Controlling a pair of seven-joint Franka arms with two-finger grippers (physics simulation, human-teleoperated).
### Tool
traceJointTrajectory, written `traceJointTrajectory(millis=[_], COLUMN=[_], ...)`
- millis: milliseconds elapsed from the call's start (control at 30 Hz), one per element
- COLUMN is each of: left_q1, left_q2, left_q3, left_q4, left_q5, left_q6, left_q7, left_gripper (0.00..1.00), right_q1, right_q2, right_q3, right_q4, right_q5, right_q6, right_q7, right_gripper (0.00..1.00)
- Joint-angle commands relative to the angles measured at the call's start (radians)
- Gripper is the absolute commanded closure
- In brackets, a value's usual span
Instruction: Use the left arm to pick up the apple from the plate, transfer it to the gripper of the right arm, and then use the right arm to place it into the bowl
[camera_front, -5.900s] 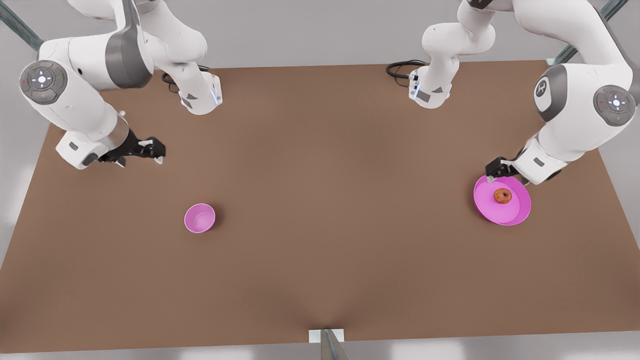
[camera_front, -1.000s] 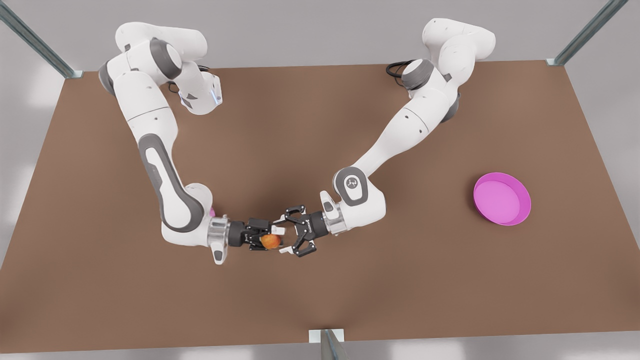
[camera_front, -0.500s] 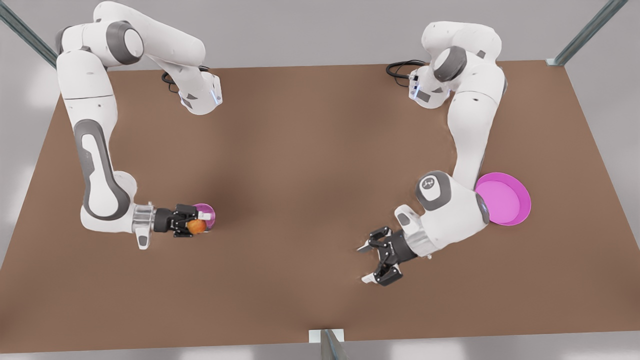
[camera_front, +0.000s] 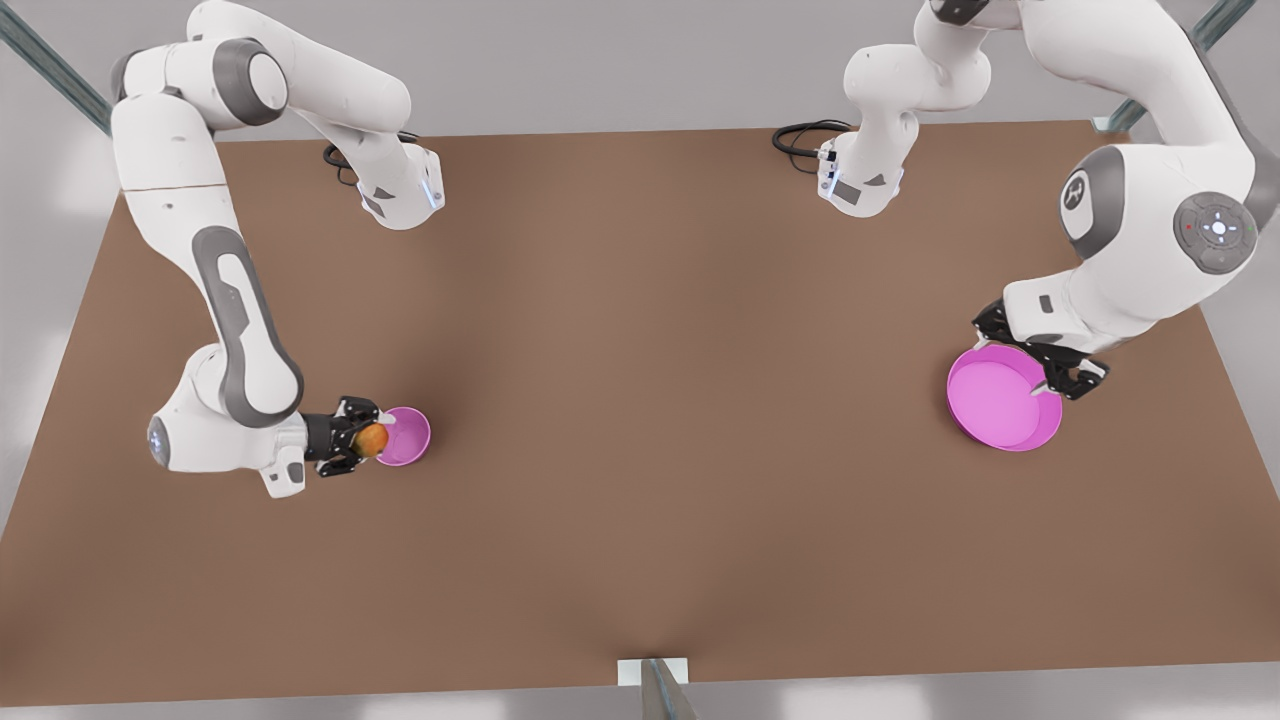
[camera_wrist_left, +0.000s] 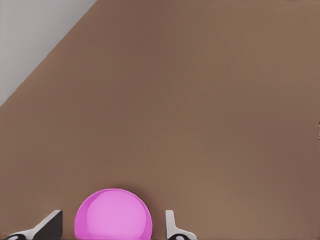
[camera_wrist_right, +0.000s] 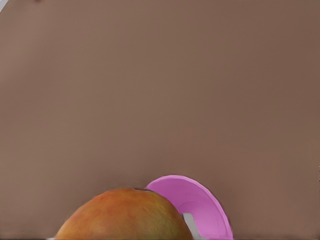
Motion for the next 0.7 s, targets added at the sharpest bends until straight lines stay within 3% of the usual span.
traceJointTrajectory(millis=[0,300,333,400,533,600,667], left_q1=[-0.003,0.005,0.005,0.005,0.005,0.005,0.005], left_q2=[0.042,0.077,0.077,0.077,0.077,0.077,0.079], left_q3=[0.000,0.007,0.007,0.007,0.007,0.007,0.005], left_q4=[0.037,0.053,0.053,0.053,0.053,0.053,0.053], left_q5=[-0.007,-0.007,-0.007,-0.007,-0.007,-0.007,-0.009], left_q6=[-0.025,-0.024,-0.022,-0.022,-0.024,-0.022,-0.019], left_q7=[-0.732,-0.852,-0.852,-0.852,-0.852,-0.852,-0.850], left_gripper=[0.00,0.00,0.00,0.00,0.00,0.00,0.00], right_q1=[0.006,0.011,0.009,0.005,0.002,0.002,0.014], right_q2=[0.006,0.014,0.014,0.014,0.015,0.012,0.006], right_q3=[0.003,0.029,0.029,0.029,0.029,0.020,0.031], right_q4=[-0.004,-0.067,-0.067,-0.067,-0.058,0.054,0.349], right_q5=[-0.082,-0.120,-0.133,-0.133,-0.133,-0.133,-0.203], right_q6=[0.075,0.157,0.157,0.155,0.151,0.066,-0.110], right_q7=[-0.131,-0.165,-0.165,-0.166,-0.166,-0.137,0.158], right_gripper=[0.27,0.26,0.21,0.00,0.00,0.00,0.00])
